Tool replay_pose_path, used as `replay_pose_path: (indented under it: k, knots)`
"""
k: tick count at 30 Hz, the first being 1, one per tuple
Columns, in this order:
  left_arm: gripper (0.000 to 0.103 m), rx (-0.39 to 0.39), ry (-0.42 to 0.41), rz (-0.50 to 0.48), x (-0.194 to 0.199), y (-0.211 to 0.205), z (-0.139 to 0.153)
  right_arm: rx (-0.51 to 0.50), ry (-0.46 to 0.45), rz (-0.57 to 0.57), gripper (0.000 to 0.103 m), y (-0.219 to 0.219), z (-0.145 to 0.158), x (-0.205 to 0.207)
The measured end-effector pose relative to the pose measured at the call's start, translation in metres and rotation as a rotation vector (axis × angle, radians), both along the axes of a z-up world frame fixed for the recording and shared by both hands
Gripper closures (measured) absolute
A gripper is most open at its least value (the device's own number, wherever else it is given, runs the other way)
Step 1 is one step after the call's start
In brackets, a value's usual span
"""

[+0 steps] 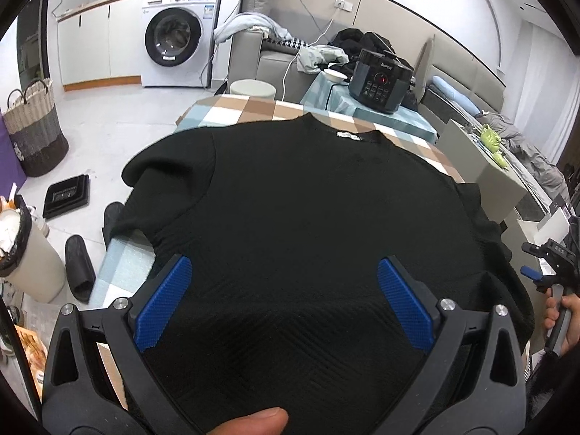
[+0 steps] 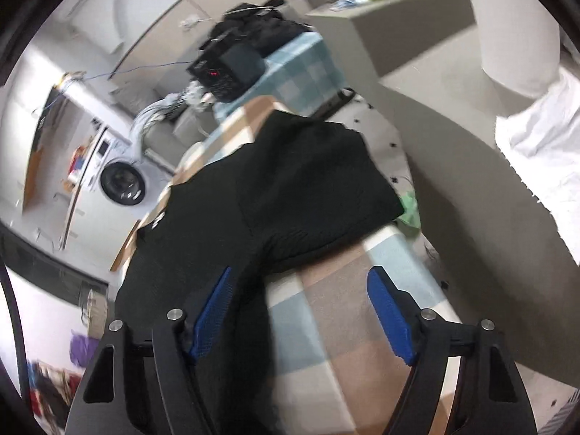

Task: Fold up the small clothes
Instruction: 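Roll the right tool and grasp the shirt's side edge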

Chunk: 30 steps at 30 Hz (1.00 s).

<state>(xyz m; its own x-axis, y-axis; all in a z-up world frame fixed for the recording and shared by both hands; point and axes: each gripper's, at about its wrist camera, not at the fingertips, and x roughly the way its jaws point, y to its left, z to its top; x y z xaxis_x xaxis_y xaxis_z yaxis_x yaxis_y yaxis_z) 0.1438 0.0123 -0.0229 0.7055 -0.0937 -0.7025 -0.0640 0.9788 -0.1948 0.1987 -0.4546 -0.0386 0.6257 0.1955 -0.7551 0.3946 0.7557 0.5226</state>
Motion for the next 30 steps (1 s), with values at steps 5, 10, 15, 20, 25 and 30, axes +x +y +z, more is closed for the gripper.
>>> replay_pose_path:
  k: [5,10,15,20,25,30]
  knots:
    - [0.001,0.012,0.025,-0.002,0.011,-0.003,-0.015,0.000,0.035,-0.047,0.030,-0.014,-0.015,0.016]
    - [0.001,0.011,0.037,0.002,0.019,-0.003,-0.025,0.010,0.060,-0.079,0.036,-0.028,-0.027,0.030]
    - [0.001,0.006,0.053,-0.002,0.024,-0.002,-0.033,-0.032,0.072,-0.095,0.036,-0.031,-0.030,0.041]
    - [0.001,0.002,0.058,-0.013,0.026,-0.002,-0.038,-0.097,0.133,-0.090,0.038,-0.027,-0.040,0.054]
    - [0.001,0.006,0.062,-0.012,0.022,-0.002,-0.039,-0.136,0.145,-0.090,0.048,-0.025,-0.049,0.059]
    - [0.001,0.001,0.063,0.000,0.017,0.006,-0.040,-0.222,0.069,-0.087,0.084,-0.020,-0.032,0.058]
